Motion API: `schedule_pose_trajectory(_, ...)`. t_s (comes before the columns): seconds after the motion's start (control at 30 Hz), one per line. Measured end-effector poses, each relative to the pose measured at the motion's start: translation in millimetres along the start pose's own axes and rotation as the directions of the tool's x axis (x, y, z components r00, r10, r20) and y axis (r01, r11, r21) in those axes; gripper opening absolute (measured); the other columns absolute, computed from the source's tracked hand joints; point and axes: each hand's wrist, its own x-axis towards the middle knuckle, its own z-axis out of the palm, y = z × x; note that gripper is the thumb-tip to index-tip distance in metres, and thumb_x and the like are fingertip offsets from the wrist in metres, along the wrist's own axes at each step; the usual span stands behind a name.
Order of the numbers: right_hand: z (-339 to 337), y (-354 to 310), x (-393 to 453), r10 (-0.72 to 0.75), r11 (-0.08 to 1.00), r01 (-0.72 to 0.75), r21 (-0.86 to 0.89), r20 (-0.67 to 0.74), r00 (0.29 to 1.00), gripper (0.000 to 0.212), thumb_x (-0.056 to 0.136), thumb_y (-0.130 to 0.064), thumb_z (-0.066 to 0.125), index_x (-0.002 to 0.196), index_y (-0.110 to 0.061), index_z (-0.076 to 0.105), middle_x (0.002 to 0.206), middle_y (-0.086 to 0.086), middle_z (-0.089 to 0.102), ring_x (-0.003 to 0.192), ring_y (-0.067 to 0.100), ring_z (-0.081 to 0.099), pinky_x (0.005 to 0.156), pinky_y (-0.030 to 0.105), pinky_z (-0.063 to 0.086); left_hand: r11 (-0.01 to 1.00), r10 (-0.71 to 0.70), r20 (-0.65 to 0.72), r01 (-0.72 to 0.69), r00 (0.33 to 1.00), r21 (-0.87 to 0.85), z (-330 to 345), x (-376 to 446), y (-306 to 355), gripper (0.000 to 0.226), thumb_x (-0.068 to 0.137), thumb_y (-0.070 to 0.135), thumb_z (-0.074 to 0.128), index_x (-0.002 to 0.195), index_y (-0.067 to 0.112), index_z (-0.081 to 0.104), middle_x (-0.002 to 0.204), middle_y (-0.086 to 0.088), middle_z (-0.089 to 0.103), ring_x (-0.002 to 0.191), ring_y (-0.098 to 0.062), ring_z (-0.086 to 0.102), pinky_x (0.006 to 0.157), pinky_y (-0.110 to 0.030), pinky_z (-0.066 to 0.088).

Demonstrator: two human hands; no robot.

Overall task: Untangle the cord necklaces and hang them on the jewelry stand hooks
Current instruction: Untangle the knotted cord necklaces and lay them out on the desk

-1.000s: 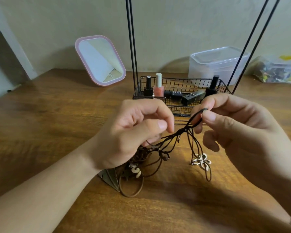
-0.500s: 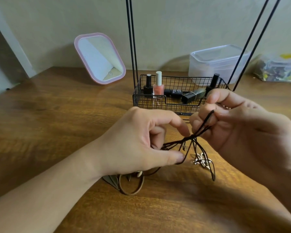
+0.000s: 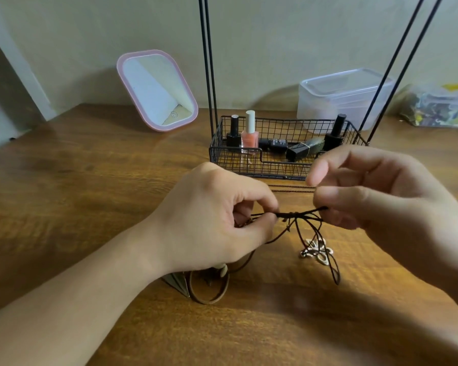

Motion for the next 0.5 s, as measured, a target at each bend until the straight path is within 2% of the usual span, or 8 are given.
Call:
schedule_pose_trajectory(0.07, 1.3, -1.3, -2.6, -0.005, 0.948, -0.007, -0.319, -0.037, 0.999, 0.029, 0.073, -0.047, 0.078, 0.084, -0.022, 0.069, 0.058, 0.005, 0.058, 0.051, 0.011, 0.048, 0.046, 0.018, 0.037, 1.000, -0.011, 0.017, 0.011, 1.000, 0.011, 0.6, 0.0, 0.0, 0.009, 0.086, 0.023, 0.069, 0.079, 0.022, 0.075, 0.049, 0.007, 0.051, 0.047, -0.018, 0.052, 0.050, -0.013, 0.034)
schedule_pose_trajectory(0.13, 4.2, -0.8, -4.5, -0.076, 0.784, 0.035, -0.619, -0.040, 0.996, 0.022, 0.081, -0.048, 0.068, 0.077, -0.026, 0.066, 0.056, 0.002, 0.059, 0.046, 0.011, 0.047, 0.043, 0.023, 0.037, 1.000, -0.021, 0.039, 0.021, 0.999, 0.008, 2.7, 0.2, 0.2, 0.013, 0.088, 0.020, 0.066, 0.075, 0.020, 0.072, 0.046, 0.007, 0.046, 0.045, -0.019, 0.048, 0.051, -0.011, 0.032)
schedule_pose_trajectory(0.23, 8.1, -2.5, -5.7, -0.125, 0.598, 0.099, -0.795, 0.030, 0.992, 0.027, 0.083, -0.048, 0.063, 0.066, -0.028, 0.060, 0.050, -0.006, 0.052, 0.046, 0.008, 0.046, 0.041, 0.013, 0.033, 0.999, -0.044, 0.083, 0.044, 0.996, 0.003, 7.0, 0.3, 0.3, 0.013, 0.089, 0.021, 0.066, 0.077, 0.019, 0.071, 0.044, 0.011, 0.040, 0.043, -0.012, 0.045, 0.049, -0.011, 0.031)
schedule_pose_trajectory(0.33, 6.0, -3.6, -4.5, -0.135, 0.424, 0.175, -0.888, 0.129, 0.982, 0.023, 0.082, -0.042, 0.066, 0.066, -0.032, 0.054, 0.052, -0.017, 0.044, 0.054, -0.001, 0.048, 0.048, 0.006, 0.034, 0.994, -0.085, 0.114, 0.092, 0.990, -0.052, 8.4, 1.3, 0.1, 0.010, 0.089, 0.021, 0.070, 0.080, 0.021, 0.071, 0.047, 0.012, 0.043, 0.045, -0.007, 0.044, 0.048, -0.012, 0.030)
schedule_pose_trajectory(0.37, 4.7, -4.1, -4.1, -0.139, 0.452, 0.195, -0.871, 0.147, 0.979, 0.020, 0.083, -0.040, 0.066, 0.068, -0.032, 0.056, 0.054, -0.017, 0.047, 0.056, -0.001, 0.050, 0.050, 0.006, 0.035, 0.991, -0.100, 0.129, 0.111, 0.987, -0.081, 7.6, 1.7, 1.0, 0.007, 0.088, 0.022, 0.072, 0.082, 0.022, 0.070, 0.049, 0.012, 0.045, 0.045, -0.007, 0.043, 0.048, -0.013, 0.032)
schedule_pose_trajectory(0.4, 4.1, -5.3, -3.2, -0.138, 0.545, 0.196, -0.815, 0.144, 0.980, 0.019, 0.086, -0.041, 0.065, 0.070, -0.031, 0.060, 0.057, -0.012, 0.053, 0.056, 0.002, 0.052, 0.049, 0.009, 0.036, 0.984, -0.117, 0.149, 0.135, 0.982, -0.117, 5.9, 1.8, 1.7, 0.007, 0.086, 0.022, 0.074, 0.086, 0.024, 0.068, 0.050, 0.012, 0.045, 0.045, -0.007, 0.042, 0.048, -0.015, 0.033)
schedule_pose_trajectory(0.47, 2.2, -8.6, -0.2, -0.126, 0.801, 0.158, -0.577, 0.095, 0.987, 0.021, 0.088, -0.044, 0.064, 0.076, -0.028, 0.070, 0.060, -0.002, 0.061, 0.049, 0.009, 0.050, 0.044, 0.022, 0.038, 0.957, -0.158, 0.190, 0.198, 0.969, -0.214, 1.6, 1.3, 3.3, 0.022, 0.081, 0.021, 0.080, 0.091, 0.030, 0.062, 0.051, 0.010, 0.041, 0.045, -0.007, 0.037, 0.048, -0.016, 0.032)
schedule_pose_trajectory(0.5, 0.1, -9.7, 1.4, -0.125, 0.890, 0.140, -0.434, 0.063, 0.990, 0.021, 0.086, -0.044, 0.067, 0.078, -0.026, 0.073, 0.059, 0.000, 0.061, 0.049, 0.013, 0.049, 0.044, 0.024, 0.037, 0.939, -0.170, 0.208, 0.223, 0.963, -0.264, -0.5, 1.0, 4.1, 0.028, 0.079, 0.020, 0.082, 0.091, 0.032, 0.060, 0.052, 0.009, 0.041, 0.045, -0.007, 0.037, 0.048, -0.017, 0.033)
